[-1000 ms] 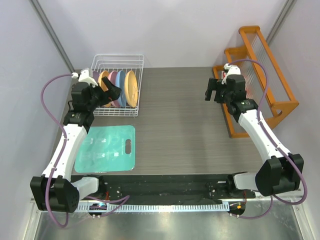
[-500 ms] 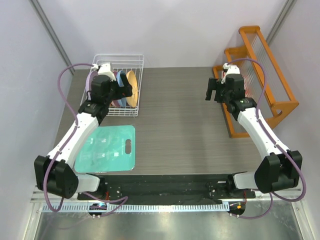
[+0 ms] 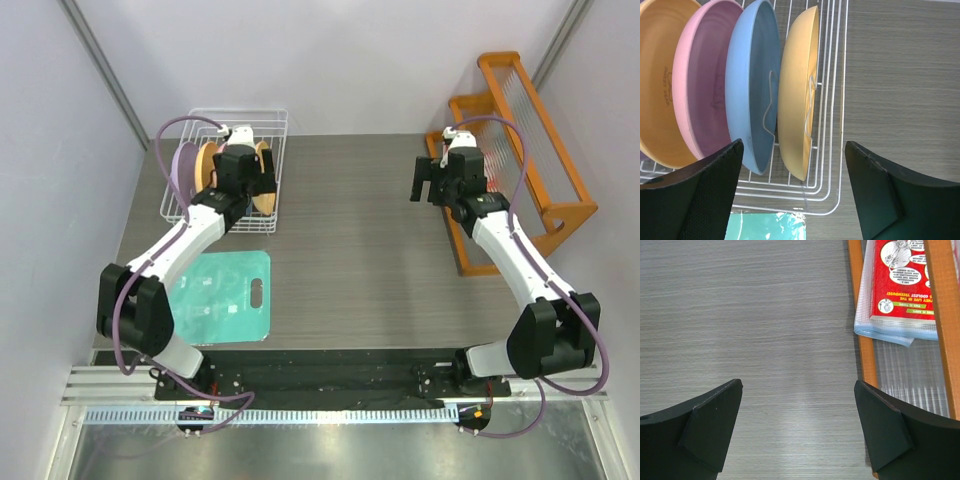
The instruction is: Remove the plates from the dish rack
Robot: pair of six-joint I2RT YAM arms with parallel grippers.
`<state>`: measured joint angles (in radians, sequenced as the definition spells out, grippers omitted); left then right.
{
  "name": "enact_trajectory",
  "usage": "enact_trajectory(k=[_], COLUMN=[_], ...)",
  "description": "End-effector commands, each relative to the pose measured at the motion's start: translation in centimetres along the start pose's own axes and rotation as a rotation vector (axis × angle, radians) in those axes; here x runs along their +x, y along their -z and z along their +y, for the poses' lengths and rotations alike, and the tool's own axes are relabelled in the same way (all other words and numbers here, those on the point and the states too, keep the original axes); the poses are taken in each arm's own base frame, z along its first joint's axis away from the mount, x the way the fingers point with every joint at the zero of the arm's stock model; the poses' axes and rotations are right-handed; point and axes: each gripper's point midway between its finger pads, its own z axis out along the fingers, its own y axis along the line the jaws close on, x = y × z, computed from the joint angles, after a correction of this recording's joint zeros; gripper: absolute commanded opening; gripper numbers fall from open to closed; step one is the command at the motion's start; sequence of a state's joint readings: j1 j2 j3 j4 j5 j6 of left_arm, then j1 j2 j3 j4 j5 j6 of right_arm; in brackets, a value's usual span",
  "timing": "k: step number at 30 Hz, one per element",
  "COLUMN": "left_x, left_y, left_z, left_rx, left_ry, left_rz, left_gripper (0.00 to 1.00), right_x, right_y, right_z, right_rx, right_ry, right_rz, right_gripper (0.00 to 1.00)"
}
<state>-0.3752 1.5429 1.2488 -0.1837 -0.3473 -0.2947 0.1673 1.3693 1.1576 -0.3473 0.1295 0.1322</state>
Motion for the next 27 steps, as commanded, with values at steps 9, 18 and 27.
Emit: enact_trajectory(k=[9,18,27], left_x=[-3.7,-4.0,-6.8], left_y=[-2.3,-1.9,1.7], left_z=[-0.9,-0.7,-2.3], left_rx=[-0.061,-0.133,-0.058], left_ry=[-0.008,-0.018,-0.024], left_rz=[-0.12,-0.147,-0.212], left_gripper=[0.59,0.72,0.68], right_x=[-1.3,-0.9,0.0], right_y=[-0.8,-1.2,-2.0], right_z=[-0.2,-0.7,-0.4], right_rx=[0.027,0.047,0.039], right_ry=[0.019,0.029,0.032], right_rz=[-0.017,-0.001,0.035], right_gripper=[1.0,1.0,1.0])
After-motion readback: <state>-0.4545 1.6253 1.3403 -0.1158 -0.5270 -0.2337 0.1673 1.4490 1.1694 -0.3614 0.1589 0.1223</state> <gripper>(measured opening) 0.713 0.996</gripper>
